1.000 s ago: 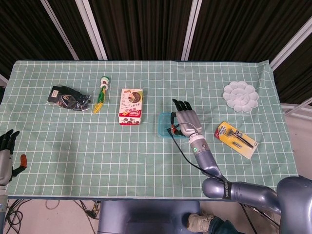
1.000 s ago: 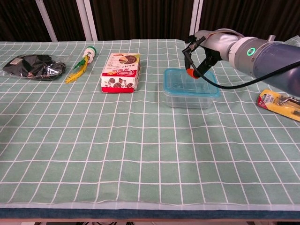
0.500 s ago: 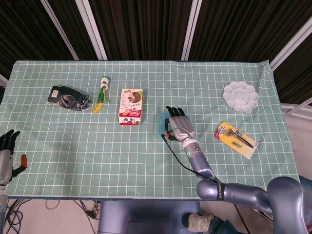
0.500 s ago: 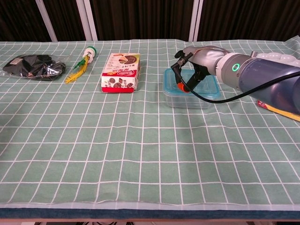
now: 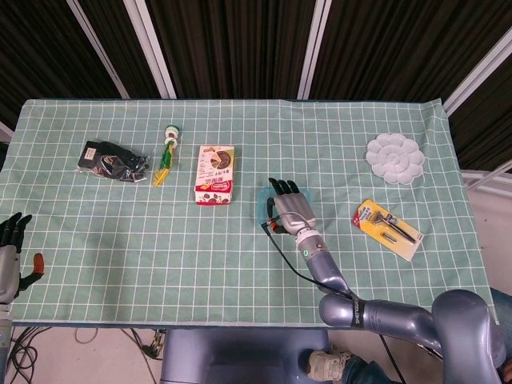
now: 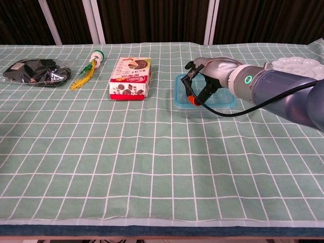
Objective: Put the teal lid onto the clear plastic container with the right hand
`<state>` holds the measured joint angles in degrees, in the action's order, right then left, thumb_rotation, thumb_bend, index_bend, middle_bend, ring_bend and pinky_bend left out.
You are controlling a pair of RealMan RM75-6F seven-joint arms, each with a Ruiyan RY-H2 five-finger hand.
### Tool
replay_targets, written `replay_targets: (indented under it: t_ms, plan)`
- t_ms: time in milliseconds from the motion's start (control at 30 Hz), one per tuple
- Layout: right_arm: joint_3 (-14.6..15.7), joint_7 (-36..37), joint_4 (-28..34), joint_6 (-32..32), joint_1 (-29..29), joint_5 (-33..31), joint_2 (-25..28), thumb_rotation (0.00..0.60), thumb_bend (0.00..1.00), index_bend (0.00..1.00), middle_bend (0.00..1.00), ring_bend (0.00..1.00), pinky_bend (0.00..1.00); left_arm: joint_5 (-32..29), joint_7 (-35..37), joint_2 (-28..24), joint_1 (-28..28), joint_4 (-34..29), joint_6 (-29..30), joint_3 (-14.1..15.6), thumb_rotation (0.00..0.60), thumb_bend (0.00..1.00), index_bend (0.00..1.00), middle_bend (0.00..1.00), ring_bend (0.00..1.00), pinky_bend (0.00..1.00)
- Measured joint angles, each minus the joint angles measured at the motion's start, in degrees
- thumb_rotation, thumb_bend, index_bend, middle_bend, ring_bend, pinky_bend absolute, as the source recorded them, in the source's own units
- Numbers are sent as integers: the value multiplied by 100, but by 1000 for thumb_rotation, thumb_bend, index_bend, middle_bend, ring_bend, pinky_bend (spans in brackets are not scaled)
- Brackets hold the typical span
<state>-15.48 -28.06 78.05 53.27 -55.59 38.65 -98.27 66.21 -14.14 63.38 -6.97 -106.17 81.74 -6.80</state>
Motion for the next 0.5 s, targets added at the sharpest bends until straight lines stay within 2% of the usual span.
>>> replay_targets:
  t_ms: [500]
  plan:
    - [-25,-176,-134,-120,-51,-310,54,600,479,595,40,0,0,-21,-1,-5,-5,6,-7,-1,600,542,87,0,0,0]
